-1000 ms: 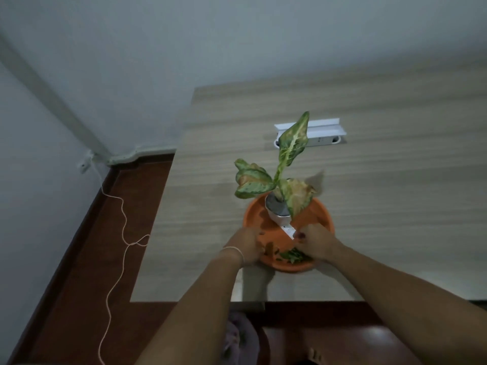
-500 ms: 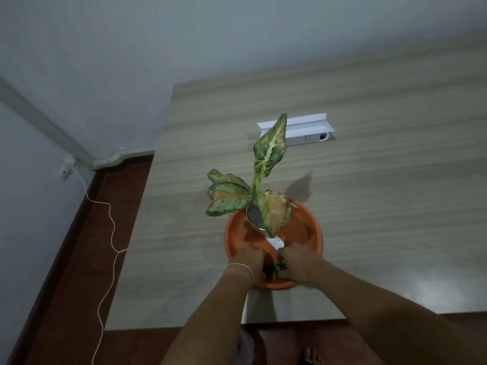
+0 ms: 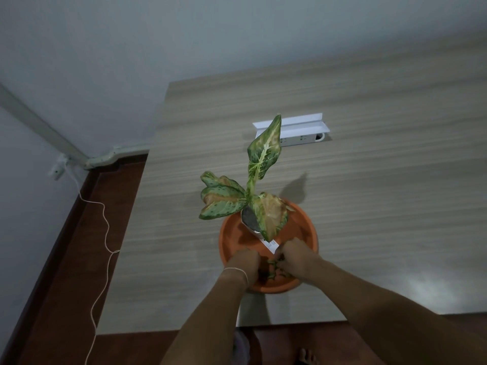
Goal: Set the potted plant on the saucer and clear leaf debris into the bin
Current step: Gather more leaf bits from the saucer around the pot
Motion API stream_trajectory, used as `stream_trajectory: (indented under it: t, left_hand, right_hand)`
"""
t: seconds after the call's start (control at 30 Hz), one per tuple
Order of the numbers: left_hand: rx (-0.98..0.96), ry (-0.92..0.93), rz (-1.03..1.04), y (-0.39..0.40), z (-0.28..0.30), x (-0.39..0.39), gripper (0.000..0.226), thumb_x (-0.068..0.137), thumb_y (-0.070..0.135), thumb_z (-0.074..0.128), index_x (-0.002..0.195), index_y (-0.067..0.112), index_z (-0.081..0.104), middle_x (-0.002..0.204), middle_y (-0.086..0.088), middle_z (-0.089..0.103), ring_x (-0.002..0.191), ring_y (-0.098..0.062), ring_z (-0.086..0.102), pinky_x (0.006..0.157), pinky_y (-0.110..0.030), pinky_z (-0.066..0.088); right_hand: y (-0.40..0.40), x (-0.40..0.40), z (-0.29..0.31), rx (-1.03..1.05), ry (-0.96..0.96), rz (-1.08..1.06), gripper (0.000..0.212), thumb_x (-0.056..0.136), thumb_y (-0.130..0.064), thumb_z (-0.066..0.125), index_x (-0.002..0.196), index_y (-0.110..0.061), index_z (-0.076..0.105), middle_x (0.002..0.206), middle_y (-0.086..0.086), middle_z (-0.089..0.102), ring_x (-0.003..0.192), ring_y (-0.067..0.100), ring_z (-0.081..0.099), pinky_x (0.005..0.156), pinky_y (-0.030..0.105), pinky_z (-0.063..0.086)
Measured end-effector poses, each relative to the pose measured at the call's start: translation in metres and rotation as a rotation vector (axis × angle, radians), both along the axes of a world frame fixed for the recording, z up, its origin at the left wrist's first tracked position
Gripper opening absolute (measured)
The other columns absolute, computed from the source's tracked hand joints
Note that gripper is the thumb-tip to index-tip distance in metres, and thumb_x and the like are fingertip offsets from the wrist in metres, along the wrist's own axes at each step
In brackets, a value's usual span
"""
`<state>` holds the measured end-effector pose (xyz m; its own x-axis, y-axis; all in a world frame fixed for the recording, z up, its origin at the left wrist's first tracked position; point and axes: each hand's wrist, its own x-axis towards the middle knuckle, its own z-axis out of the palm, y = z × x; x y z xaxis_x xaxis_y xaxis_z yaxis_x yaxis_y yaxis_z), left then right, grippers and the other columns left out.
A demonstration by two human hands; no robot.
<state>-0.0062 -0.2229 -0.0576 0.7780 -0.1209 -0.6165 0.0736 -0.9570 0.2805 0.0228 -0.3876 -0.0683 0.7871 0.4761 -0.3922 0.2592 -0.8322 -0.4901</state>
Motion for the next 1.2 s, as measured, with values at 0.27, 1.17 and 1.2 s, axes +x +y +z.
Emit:
stream_trajectory:
  t: [0.27, 1.17, 1.2]
  left_hand:
    - [-0.101, -0.157, 0.129, 0.01, 0.002, -0.009, 0.015, 0.076, 0.015, 0.07, 0.089, 0.017, 0.078, 0.1, -0.004, 0.074, 0.094, -0.02, 0.066, 0.073, -0.018, 0.04]
    - [-0.118, -0.188, 0.167, 0.005, -0.004, -0.01, 0.018, 0.081, 0.012, 0.062, 0.092, 0.009, 0.076, 0.102, -0.009, 0.074, 0.097, -0.025, 0.065, 0.087, -0.033, 0.053]
    - [-0.147, -0.203, 0.242, 0.009, -0.002, -0.011, 0.014, 0.079, 0.012, 0.064, 0.087, 0.011, 0.075, 0.099, -0.006, 0.074, 0.095, -0.023, 0.066, 0.085, -0.032, 0.053]
  right_hand:
    - [-0.006, 0.002, 0.005, -0.005, -0.004, -0.078, 0.021, 0.079, -0.022, 0.07, 0.098, -0.022, 0.078, 0.101, -0.003, 0.077, 0.095, 0.016, 0.068, 0.088, 0.03, 0.055]
    - [-0.003, -0.001, 0.011, 0.035, -0.044, -0.248, 0.014, 0.076, -0.019, 0.07, 0.087, -0.02, 0.08, 0.087, -0.002, 0.078, 0.084, 0.014, 0.07, 0.073, 0.023, 0.055]
    - [-0.003, -0.001, 0.012, 0.046, -0.044, -0.27, 0.014, 0.077, -0.019, 0.071, 0.088, -0.021, 0.08, 0.089, -0.003, 0.078, 0.084, 0.012, 0.07, 0.073, 0.022, 0.054]
